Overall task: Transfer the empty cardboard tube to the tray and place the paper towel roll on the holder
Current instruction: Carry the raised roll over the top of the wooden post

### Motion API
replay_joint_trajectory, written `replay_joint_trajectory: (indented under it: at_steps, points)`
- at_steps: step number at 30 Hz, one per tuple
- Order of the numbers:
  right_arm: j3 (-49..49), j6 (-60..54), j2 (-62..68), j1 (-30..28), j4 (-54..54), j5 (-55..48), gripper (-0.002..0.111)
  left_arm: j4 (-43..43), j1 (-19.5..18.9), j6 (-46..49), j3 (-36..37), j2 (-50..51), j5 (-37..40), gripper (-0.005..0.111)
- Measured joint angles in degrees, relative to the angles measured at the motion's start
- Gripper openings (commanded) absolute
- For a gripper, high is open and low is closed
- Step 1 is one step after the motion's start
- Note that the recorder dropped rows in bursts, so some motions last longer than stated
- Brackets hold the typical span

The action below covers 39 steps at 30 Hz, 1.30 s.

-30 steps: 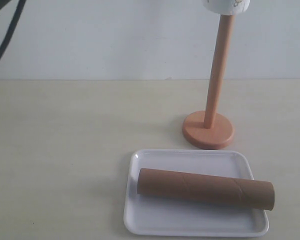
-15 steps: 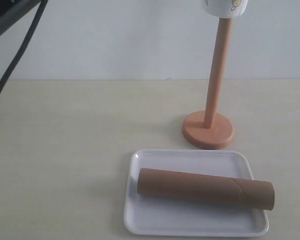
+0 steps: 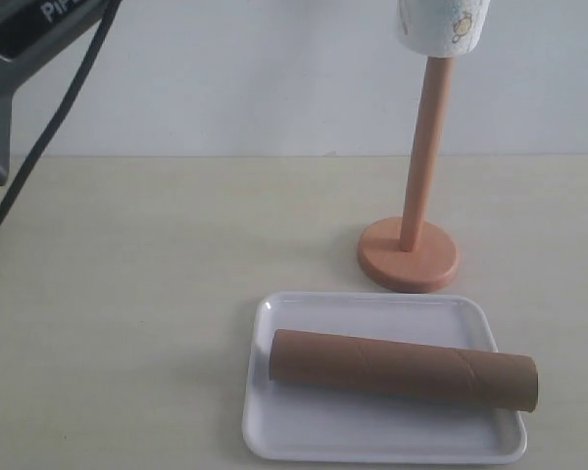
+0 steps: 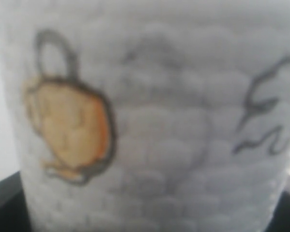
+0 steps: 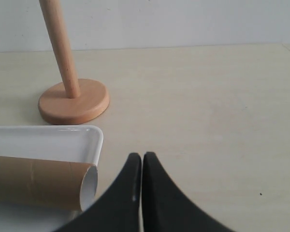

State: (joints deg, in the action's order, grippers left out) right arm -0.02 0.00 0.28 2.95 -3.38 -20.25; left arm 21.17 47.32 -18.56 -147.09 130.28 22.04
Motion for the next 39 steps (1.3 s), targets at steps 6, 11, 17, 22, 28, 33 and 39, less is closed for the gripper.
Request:
replay_joint_trajectory:
  at_steps: [6,11,17,22,28,33,39]
  points:
    - [0.0,0.0,0.0,0.0,0.0,0.0,0.000,0.0,0.0,-1.1,0.0,1.8,-0.4,0.004]
    - [0.0,0.0,0.0,0.0,0.0,0.0,0.000,0.0,0.0,-1.6,0.0,2.1,-0.4,0.004]
    - [0.0,0.0,0.0,0.0,0.0,0.0,0.000,0.0,0.0,-1.9,0.0,2.1,-0.3,0.004]
    - [0.0,0.0,0.0,0.0,0.0,0.1,0.000,-1.4,0.0,-1.9,0.0,2.1,0.1,0.004]
    - [0.0,0.0,0.0,0.0,0.0,0.2,0.000,-1.7,0.0,-1.9,0.0,2.0,2.0,0.004]
    - [0.0,0.0,0.0,0.0,0.0,0.2,0.000,-1.3,0.2,-1.9,0.0,1.6,3.1,0.004]
    - [0.0,0.0,0.0,0.0,0.0,0.3,0.000,-3.1,0.3,-1.9,0.0,1.5,3.5,0.004]
